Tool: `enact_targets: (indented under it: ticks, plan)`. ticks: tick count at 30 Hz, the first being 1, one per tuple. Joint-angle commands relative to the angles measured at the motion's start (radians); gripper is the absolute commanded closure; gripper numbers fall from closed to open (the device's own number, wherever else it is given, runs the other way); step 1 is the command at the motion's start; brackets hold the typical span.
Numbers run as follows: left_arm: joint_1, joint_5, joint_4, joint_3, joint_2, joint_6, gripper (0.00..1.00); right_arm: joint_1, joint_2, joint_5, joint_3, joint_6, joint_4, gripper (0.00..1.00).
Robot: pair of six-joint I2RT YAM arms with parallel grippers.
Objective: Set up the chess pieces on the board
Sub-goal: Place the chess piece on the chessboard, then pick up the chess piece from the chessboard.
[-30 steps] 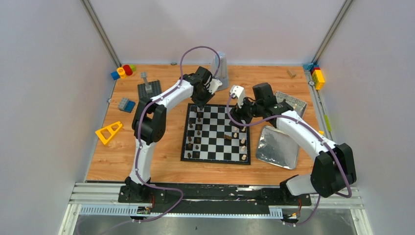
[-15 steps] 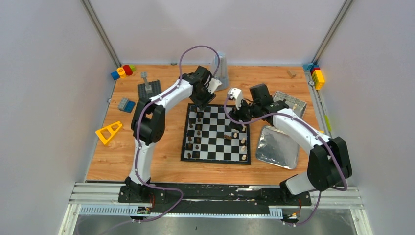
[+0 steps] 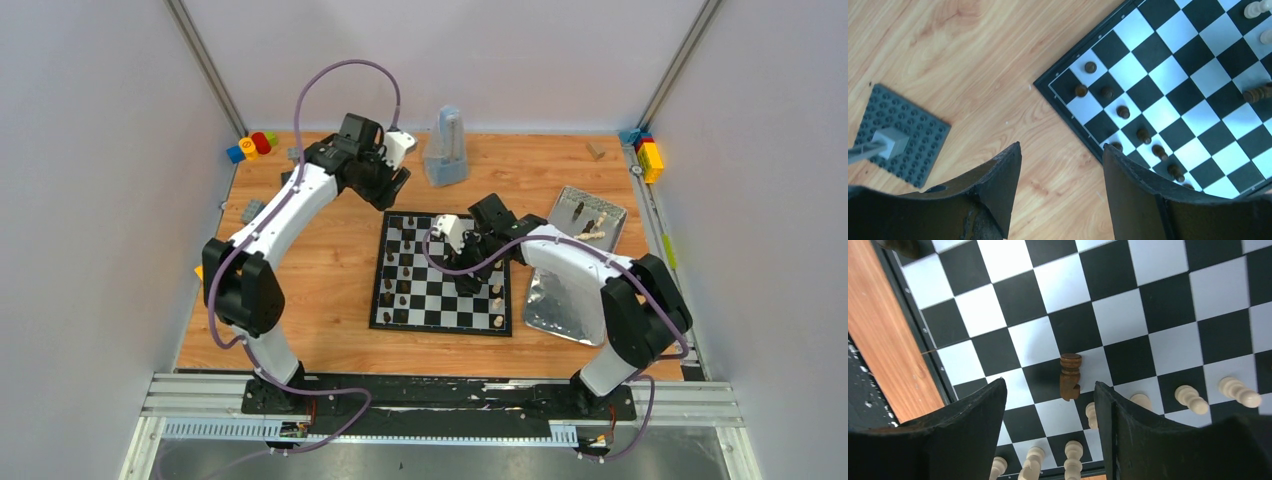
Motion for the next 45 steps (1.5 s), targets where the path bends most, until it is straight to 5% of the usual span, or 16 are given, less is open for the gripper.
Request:
enact_targets:
  ticks: [1,23,40,45]
  plan:
    - [0.017,0.037,0.011,-0.060,-0.106,-0.005,0.31,0.021,0.055,0.103,0.047,-0.034,-0.027,0.34]
    - [0.031,0.055,0.030,-0.172,-0.217,0.006,0.28,0.035,0.138,0.147,0.084,-0.069,-0.054,0.45]
    - [0.058,0.070,0.036,-0.173,-0.205,-0.003,0.28,0.039,0.134,0.143,0.115,-0.095,-0.095,0.83]
    - [0.123,0.181,0.058,-0.179,-0.197,-0.058,0.28,0.040,0.099,0.100,0.141,-0.093,-0.103,0.93]
